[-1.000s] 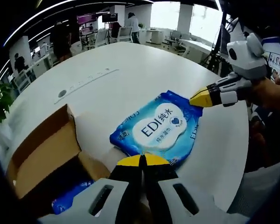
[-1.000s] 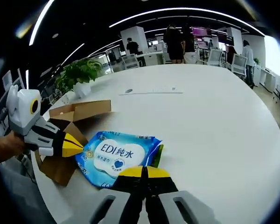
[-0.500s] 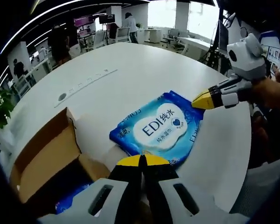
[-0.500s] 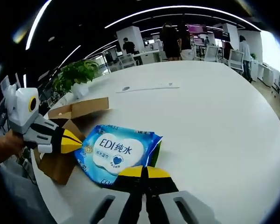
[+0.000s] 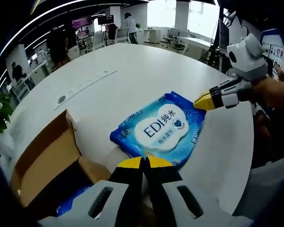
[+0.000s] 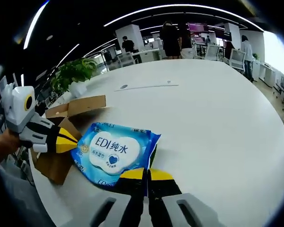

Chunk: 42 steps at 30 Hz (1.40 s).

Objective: Operate the shoe box by opening the lid, removing the specified soft item, and placing it in the target area until the item is outside and the box remains undamaged.

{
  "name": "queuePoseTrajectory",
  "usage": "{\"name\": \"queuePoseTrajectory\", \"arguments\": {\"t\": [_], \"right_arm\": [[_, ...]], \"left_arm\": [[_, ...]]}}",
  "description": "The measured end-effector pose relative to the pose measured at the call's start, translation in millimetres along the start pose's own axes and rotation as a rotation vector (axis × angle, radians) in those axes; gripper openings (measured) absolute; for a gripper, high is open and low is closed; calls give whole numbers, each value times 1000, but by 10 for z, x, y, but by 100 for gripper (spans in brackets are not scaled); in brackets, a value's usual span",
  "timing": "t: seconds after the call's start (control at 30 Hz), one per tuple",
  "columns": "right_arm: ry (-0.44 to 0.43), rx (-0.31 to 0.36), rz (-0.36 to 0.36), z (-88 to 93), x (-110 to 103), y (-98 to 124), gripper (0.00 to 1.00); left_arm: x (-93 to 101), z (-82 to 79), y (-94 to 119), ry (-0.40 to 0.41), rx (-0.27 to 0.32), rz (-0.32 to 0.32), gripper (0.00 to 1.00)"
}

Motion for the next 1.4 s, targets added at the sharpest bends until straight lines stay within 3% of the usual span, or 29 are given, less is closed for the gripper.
{"name": "queuePoseTrajectory", "arguments": {"t": [0.33, 0.47, 0.73, 1.0, 1.4], "right_arm": [[42, 3, -13, -8, 0, 33, 2], [39, 10, -32, -19, -29, 62, 10], [96, 24, -78, -75, -134, 141, 23], [143, 40, -116, -168, -241, 200, 32], [188, 56, -163, -273, -379, 282, 38]], "left_arm": [[0, -37, 91, 66, 51, 5, 7], [-3, -65, 146, 96, 74, 8, 12], [-41, -98, 300, 114, 107, -8, 13], [-64, -130, 434, 126, 136, -17, 18], [-294, -75, 733, 143, 158, -64, 19]]}}
Point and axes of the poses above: the point that each gripper's makers call its tool centre point, and the gripper's own axes: y roughly backward along the fingers, x roughly to its right, z roughly out of its underside, the point moved 9 cm from there along y, roughly backward along the fingers, and after that the axes turned 13 degrees about x, right-handed, at the moved point
